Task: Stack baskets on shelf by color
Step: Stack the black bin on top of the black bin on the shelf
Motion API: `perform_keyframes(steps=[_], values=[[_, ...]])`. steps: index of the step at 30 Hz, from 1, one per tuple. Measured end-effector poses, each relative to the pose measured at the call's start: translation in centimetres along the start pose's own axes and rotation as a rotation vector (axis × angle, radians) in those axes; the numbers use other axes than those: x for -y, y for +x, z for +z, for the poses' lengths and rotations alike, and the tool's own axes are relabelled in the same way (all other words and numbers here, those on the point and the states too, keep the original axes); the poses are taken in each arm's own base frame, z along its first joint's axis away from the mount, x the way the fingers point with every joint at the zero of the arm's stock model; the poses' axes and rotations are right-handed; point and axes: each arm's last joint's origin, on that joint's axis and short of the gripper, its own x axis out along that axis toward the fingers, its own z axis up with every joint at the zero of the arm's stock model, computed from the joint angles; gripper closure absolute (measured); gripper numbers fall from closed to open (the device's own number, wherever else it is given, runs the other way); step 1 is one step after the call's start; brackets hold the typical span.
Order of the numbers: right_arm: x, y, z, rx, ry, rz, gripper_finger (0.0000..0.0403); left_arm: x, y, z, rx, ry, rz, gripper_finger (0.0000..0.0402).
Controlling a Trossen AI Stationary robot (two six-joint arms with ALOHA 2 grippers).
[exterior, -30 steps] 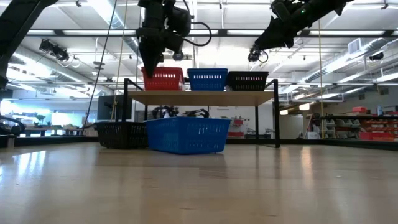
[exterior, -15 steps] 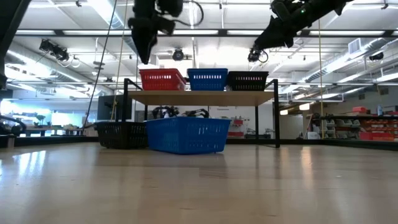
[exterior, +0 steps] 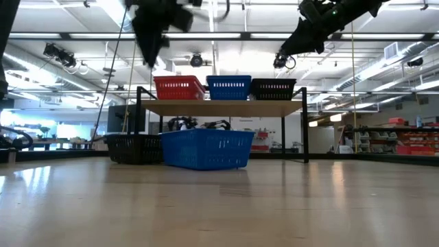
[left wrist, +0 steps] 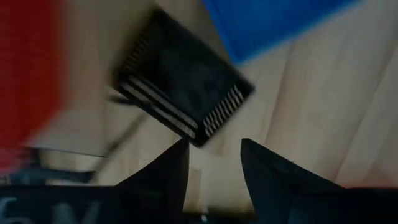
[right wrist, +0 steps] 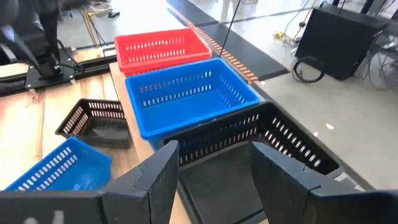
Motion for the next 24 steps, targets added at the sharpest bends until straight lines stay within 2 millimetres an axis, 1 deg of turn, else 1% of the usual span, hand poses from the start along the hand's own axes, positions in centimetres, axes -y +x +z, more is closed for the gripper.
perform_keyframes(steps=[4,6,8,12,15,21,24], values=[[-0.4,0.0,-0.3,-0.031,0.006,0.020,0.0202,1.8,5.1,-0.6,-0.142,0.091,-0.044,0.0246],[-0.7,0.1,-0.3,-0.035,0.002,0.034,0.0202,2.4,7.1,-0.8,-0.162,0.137,-0.049,0.0244],[-1.0,0.1,-0.3,-0.041,-0.004,0.049,0.0202,2.8,8.7,-0.8,-0.156,0.175,-0.052,0.0244],[-1.9,0.1,-0.3,-0.039,-0.010,0.104,0.0202,3.1,10.8,-0.9,-0.128,0.237,-0.050,0.0251],[-2.5,0.1,-0.4,-0.051,-0.013,0.131,0.0202,3.2,12.2,-1.4,-0.137,0.277,-0.055,0.0251],[-3.3,0.1,-0.6,-0.074,-0.023,0.165,0.0202,3.7,14.9,-2.8,-0.187,0.334,-0.073,0.0232],[-3.4,0.1,-0.6,-0.074,-0.020,0.171,0.0202,3.7,16.1,-2.9,-0.151,0.345,-0.054,0.0221]])
